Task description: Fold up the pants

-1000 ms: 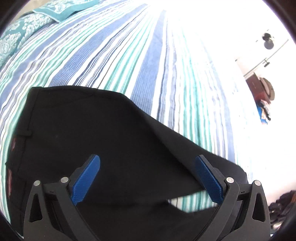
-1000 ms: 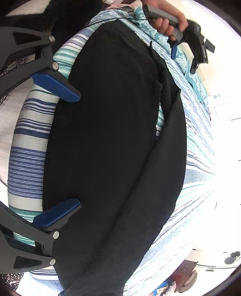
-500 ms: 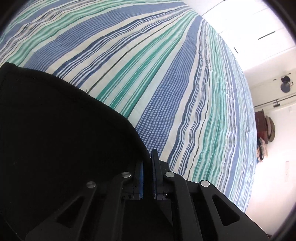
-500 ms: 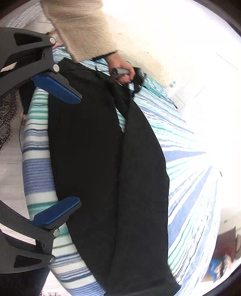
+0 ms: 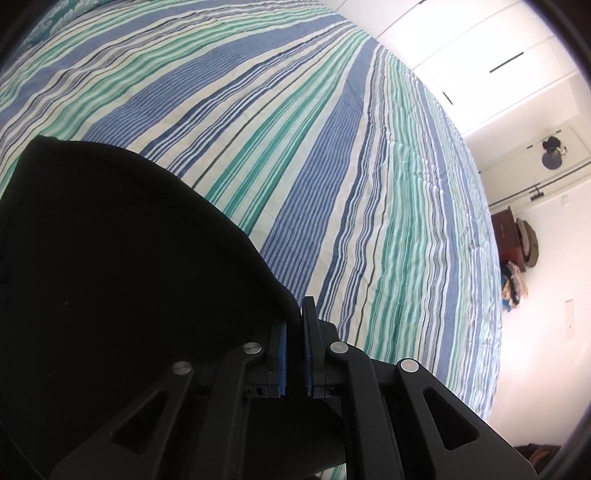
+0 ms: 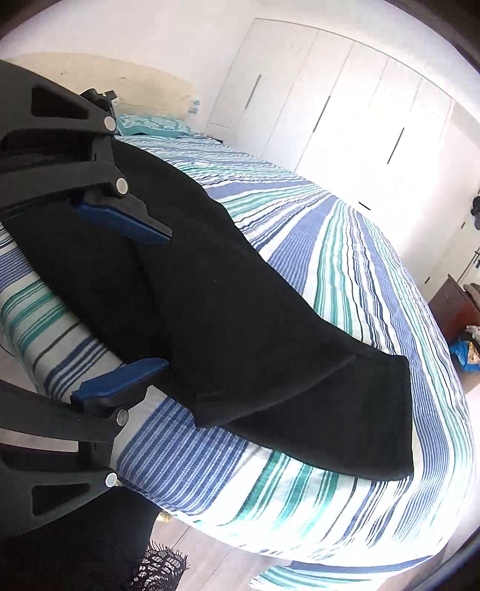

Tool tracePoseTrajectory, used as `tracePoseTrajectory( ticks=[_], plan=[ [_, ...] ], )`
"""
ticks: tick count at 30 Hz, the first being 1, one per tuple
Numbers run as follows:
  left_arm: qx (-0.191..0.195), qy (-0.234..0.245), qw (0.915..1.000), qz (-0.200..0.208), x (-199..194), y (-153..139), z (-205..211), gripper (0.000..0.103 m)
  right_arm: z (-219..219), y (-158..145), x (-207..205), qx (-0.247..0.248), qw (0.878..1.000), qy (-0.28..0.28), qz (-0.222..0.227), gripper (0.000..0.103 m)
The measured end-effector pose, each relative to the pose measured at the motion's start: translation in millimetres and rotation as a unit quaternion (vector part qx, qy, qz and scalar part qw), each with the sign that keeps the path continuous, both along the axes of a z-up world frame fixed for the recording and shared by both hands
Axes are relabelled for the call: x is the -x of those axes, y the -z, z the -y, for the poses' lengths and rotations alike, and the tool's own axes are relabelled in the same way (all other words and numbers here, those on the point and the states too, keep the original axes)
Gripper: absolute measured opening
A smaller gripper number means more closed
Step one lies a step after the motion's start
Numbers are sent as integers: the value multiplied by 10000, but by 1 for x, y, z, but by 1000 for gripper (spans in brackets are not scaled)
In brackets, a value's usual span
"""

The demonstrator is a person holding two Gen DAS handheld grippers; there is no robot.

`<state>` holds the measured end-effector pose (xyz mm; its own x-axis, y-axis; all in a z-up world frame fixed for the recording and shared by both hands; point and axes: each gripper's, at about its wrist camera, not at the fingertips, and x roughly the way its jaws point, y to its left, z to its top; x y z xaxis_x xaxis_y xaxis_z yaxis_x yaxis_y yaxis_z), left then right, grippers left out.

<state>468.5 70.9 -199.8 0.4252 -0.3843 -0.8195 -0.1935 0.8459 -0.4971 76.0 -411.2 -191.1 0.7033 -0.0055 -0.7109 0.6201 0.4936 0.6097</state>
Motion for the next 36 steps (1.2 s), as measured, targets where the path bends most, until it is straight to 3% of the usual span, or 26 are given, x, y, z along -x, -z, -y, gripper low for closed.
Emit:
tracePoseTrajectory(
  ticks=[3,5,8,11,15,18,21,25,27,30,36],
  plan=[
    [-60,64,9999,62,6,-4,-1,5,16,4,3,-198,9989,412,58,44],
    [-73,101,9999,110,11,-9,0,5,27,8,9,-441,9963,739,86,6],
    [1,120,9994,313,22,-26,-2,5,48,-5,9,-383,9966,733,66,5],
    [120,184,9975,679,48,-54,-7,5,66,-45,-19,187,9989,267,326,5],
    [80,235,9908,1332,120,-86,-14,5,92,-109,-56,889,9923,-371,784,5],
    [-43,264,9915,1274,192,-70,-15,5,105,-129,-54,1250,9873,-648,739,5],
    [-169,258,9960,838,250,-32,-16,4,123,-96,-30,937,9943,-495,127,5],
    [-210,184,9985,461,283,-1,-12,4,135,-34,0,435,9952,-241,-847,5],
    [-287,235,9979,524,290,-4,-11,4,141,-19,10,215,9962,-38,-845,5],
    [-360,282,9969,634,286,-11,-3,4,141,-24,8,505,9947,-112,-888,5],
    [-372,293,9962,735,289,-17,0,4,149,-25,17,328,9970,81,-700,5]
  ],
)
